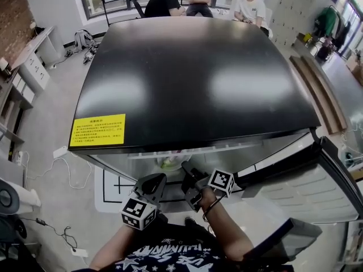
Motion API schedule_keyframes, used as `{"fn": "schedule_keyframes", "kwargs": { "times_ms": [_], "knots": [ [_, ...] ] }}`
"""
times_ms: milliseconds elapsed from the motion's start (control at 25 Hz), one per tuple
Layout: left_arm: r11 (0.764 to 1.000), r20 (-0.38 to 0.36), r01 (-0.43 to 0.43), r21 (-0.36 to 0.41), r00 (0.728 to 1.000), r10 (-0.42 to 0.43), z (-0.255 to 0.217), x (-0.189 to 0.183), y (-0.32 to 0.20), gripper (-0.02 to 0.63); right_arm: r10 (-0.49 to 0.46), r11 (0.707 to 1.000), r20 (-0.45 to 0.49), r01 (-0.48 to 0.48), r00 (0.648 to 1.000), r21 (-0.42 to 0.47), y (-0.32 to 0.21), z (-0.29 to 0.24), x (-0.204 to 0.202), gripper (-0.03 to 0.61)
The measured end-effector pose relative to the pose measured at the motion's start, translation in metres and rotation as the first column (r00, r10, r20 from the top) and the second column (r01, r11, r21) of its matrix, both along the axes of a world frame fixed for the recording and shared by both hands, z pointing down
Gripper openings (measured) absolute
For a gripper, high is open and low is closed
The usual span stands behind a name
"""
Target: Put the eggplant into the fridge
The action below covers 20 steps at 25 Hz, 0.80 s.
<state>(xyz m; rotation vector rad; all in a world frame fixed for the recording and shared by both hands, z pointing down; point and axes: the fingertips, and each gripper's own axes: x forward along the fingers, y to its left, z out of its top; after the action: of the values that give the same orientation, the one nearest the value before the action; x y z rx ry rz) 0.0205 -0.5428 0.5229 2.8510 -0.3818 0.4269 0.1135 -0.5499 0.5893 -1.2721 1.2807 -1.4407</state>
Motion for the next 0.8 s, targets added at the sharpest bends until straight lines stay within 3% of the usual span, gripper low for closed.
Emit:
{"fn": "schedule_keyframes", "kwargs": {
  "times_ms": [640, 720, 800],
  "knots": [
    [1.000, -0.006, 0.010, 0.010, 1.000, -0.010, -0.003, 0.003, 0.004, 0.009, -0.005, 1.000, 0.017, 0.005, 1.000, -0.022, 0.014, 0.001, 0.001, 0.023],
    [1.000, -0.007, 0.019, 0.016, 1.000, -0.019, -0.003, 0.003, 0.004, 0.009, -0.018, 1.000, 0.016, 0.018, 1.000, -0.009, 0.013, -0.002, 0.000, 0.081],
    [0.999, -0.009, 0.027, 0.023, 1.000, -0.027, -0.006, 0.003, 0.005, 0.009, -0.028, 1.000, 0.014, 0.028, 0.999, -0.003, 0.011, -0.004, -0.001, 0.086]
  ]
}}
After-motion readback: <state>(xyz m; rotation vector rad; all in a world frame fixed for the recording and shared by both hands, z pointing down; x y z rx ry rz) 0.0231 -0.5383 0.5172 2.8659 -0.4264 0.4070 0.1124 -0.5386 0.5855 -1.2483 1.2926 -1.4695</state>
